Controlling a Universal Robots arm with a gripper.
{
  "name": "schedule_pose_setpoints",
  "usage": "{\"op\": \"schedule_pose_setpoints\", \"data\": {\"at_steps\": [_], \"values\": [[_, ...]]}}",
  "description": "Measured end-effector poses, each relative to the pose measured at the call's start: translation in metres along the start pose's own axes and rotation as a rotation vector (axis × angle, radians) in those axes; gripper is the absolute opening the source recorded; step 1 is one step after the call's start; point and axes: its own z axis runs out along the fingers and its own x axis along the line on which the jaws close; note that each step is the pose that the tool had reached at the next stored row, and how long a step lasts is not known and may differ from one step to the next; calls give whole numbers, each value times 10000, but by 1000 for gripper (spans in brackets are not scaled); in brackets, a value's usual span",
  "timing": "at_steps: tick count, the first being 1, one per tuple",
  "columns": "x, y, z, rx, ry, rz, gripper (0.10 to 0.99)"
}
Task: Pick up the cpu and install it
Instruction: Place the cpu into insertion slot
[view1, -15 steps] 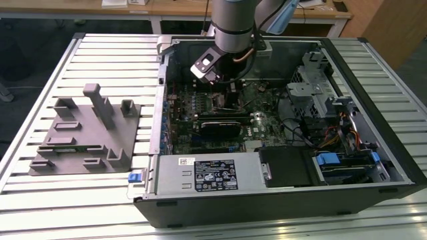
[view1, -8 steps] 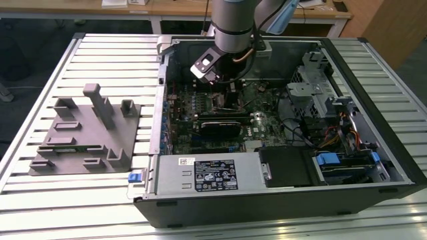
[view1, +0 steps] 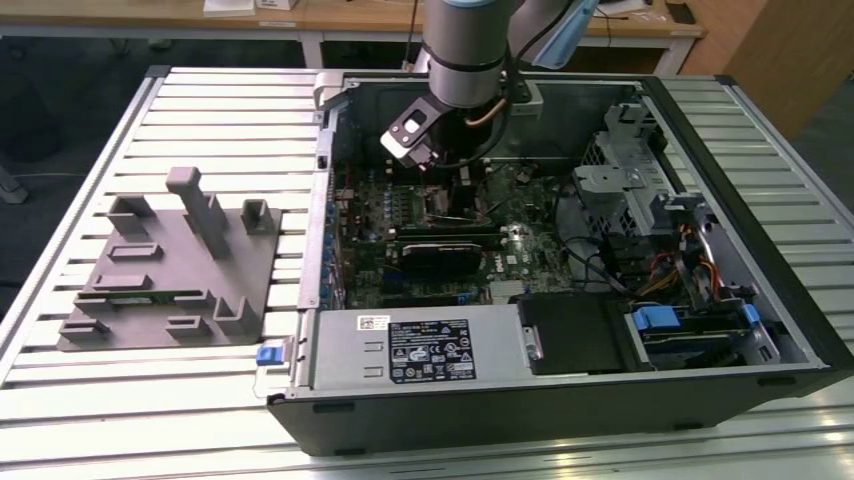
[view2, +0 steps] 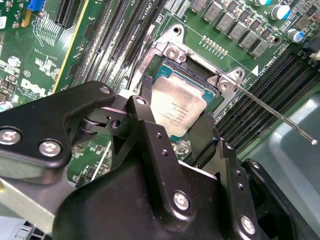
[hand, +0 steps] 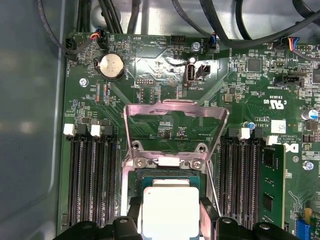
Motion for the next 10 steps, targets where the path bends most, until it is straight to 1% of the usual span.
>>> {"op": "schedule_pose_setpoints", "data": {"at_steps": [10], "values": [[17, -1, 28, 1, 0, 18, 541]]}}
